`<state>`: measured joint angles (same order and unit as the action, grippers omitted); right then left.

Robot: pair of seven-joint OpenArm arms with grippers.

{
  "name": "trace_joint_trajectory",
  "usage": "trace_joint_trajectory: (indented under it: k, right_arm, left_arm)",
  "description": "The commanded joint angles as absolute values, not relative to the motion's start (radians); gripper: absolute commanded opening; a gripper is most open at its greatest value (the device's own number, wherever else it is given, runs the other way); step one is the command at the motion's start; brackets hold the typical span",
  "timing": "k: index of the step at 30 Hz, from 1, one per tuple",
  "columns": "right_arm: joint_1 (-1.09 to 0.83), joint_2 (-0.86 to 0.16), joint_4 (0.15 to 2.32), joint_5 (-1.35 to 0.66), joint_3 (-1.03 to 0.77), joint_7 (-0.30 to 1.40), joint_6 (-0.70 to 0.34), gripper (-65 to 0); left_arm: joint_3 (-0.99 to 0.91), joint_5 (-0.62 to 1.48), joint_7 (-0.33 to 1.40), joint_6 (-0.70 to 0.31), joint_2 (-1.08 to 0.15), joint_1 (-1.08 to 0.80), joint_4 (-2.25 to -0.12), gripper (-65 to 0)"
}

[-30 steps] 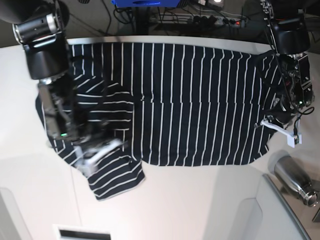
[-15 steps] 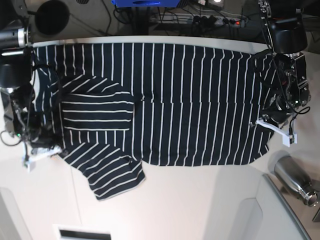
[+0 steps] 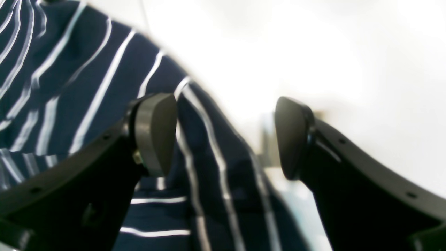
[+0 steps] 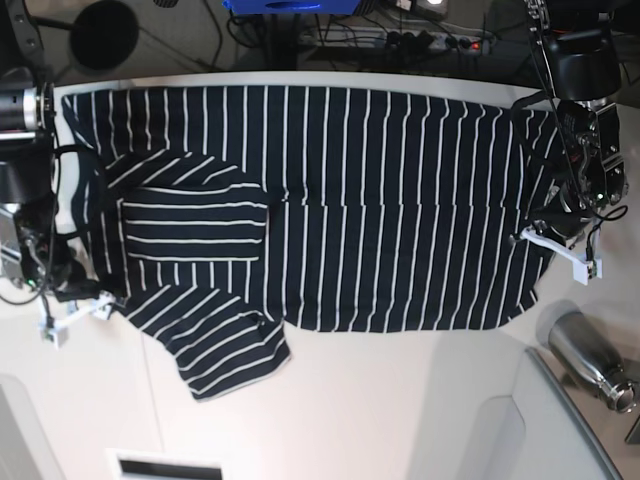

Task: Layout the t-shirt on the table in an organized manner, then fold the t-shirt properly
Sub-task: 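Fold the grasped shirt side with the right gripper toward the shirt's middle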

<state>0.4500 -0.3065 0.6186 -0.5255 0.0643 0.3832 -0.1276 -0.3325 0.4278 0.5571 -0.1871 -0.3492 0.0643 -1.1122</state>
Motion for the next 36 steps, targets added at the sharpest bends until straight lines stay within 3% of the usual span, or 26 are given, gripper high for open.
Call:
trace_joint_trajectory:
  k: [1,7,14,16,20,21,36]
  right_arm:
    - [0.489,-0.302,0.627,-0.492,0.061,0.367,-0.134,-24.3]
    - [0.516,-0.259,0.512,-0.309,0.058,0.292,-0.136,-24.2]
    - [0.533,-0.262,0.421,-0.297,0.058,0.243,-0.137,-26.6]
    - [0.533,-0.262,0.421,-0.297,0.058,0.243,-0.137,-35.6]
    - [0.529,-0.259,0.461,-0.298,0.058,0.251,-0.137,-61.7]
    - [0.522,-0.259,0.489,-0.298,0.056,0.268,-0.137,-64.2]
    - [0.263,-0.228,1.231,-0.302,0.039,0.756,-0.137,-64.1]
  left_arm:
    - [-0.337,0.438,0.538,-0.193,-0.364,0.076,-1.124,-65.0]
    - [-0.346,0.438,0.538,-0.193,-0.364,0.061,-1.130,-65.0]
    - [-0.341,0.438,0.538,-0.193,-0.374,0.051,-1.125,-65.0]
    - [-0.341,0.438,0.538,-0.193,-0.374,0.051,-1.125,-65.0]
    - [-0.340,0.438,0.538,-0.193,-0.375,0.051,-1.125,-65.0]
    - [-0.338,0.438,0.538,-0.193,-0.378,0.051,-1.125,-65.0]
    - [-0.337,0.438,0.538,-0.193,-0.372,0.051,-1.124,-65.0]
